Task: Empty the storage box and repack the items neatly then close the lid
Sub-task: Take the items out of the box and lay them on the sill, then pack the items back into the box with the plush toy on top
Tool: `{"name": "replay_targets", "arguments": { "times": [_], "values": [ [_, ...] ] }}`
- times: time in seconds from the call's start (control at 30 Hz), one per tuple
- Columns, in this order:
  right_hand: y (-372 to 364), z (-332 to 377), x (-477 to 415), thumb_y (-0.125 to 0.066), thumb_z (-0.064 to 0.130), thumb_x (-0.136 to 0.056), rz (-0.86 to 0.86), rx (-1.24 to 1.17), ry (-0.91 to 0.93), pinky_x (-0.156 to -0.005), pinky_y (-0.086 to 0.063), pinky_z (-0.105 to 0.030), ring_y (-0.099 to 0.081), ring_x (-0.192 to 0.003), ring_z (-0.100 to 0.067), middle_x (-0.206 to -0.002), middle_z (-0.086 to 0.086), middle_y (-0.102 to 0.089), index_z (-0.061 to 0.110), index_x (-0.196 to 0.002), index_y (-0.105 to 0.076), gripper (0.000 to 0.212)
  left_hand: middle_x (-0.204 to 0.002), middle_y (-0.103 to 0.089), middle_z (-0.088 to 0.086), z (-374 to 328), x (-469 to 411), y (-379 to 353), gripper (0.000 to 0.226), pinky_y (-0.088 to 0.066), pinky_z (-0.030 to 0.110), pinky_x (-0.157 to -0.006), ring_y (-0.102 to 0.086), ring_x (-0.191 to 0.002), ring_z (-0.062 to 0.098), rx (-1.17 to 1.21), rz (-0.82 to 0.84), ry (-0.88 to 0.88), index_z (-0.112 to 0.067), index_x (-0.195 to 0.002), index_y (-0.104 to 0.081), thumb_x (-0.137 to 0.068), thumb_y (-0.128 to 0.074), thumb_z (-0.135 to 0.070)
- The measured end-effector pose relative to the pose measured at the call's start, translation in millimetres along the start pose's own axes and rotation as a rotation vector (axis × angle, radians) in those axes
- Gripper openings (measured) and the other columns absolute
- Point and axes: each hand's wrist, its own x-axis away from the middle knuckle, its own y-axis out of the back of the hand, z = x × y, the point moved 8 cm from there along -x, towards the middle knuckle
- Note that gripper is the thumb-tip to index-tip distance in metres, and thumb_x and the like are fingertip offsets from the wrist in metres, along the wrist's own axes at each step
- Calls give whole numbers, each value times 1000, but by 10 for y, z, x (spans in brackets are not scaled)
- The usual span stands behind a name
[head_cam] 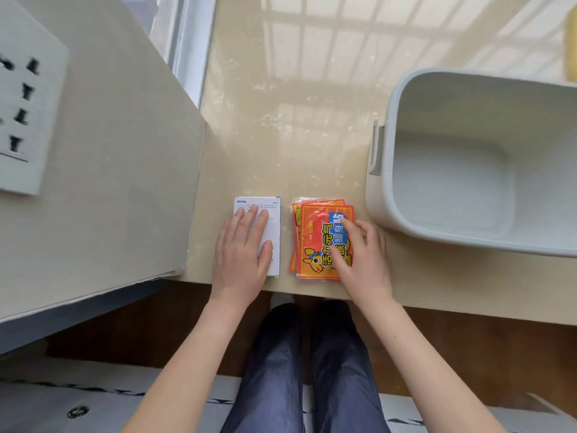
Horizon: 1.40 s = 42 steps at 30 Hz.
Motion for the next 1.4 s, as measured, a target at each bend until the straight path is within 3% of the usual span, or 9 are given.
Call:
{"name": "replay_targets", "arguments": {
  "times": [0.2,0.37,0.57,0.7,0.83,1.1,1.4],
  "values": [
    [610,549,308,-64,22,-93,-64,-1,213,-99,-49,-42,-51,-123,-26,-136,-8,-55,13,-137,-54,46,-145,-49,9,-335,98,666,51,-34,44,-111,-39,-137,25,25,16,-14,-12,-140,-50,-97,-35,-35],
    [1492,1117,635,-56,27,-95,-171,29,344,-96,-51,-38,-56,-115,-24,-125,-7,-62,9,-132,-57,41,-141,-54,7,-753,272,1493,52,-40,42,-105,-48,-131,27,23,0,-58,-14,-139,-52,-98,-33,-38],
    [2638,1603,1062,-48,33,-95,-339,62,398,-92,-53,-40,-58,-115,-26,-122,-10,-64,6,-128,-60,44,-134,-59,10,-1268,457,2608,54,-43,43,-102,-55,-124,29,27,-144,-147,-10,-135,-56,-97,-31,-38],
    [3062,1685,1371,-46,39,-96,-457,34,425,-99,-48,-37,-55,-119,-23,-123,-8,-64,7,-127,-62,47,-138,-56,10,-1406,585,3038,54,-41,47,-107,-50,-129,29,51,-223,-204,-11,-139,-53,-97,-31,-38],
    [3092,1554,1675,-44,42,-97,-514,69,406,-98,-48,-41,-57,-119,-26,-124,-10,-64,7,-126,-63,49,-137,-57,10,-1377,726,3066,53,-40,46,-106,-50,-130,30,29,-213,-238,-11,-138,-54,-97,-33,-38],
    [2712,837,1993,-36,50,-96,-376,148,163,-90,-51,-39,-58,-117,-23,-127,-5,-63,12,-134,-58,57,-122,-66,6,-1478,930,2505,55,-52,38,-90,-62,-110,24,-15,11,-275,-10,-127,-62,-95,-31,-41],
    [3184,299,2165,-38,45,-97,-425,166,73,-94,-52,-39,-57,-120,-22,-127,-6,-63,10,-132,-59,53,-126,-64,3,-2289,626,2382,53,-48,36,-96,-58,-115,22,-14,10,-439,-13,-132,-59,-95,-34,-42]
  ]
}}
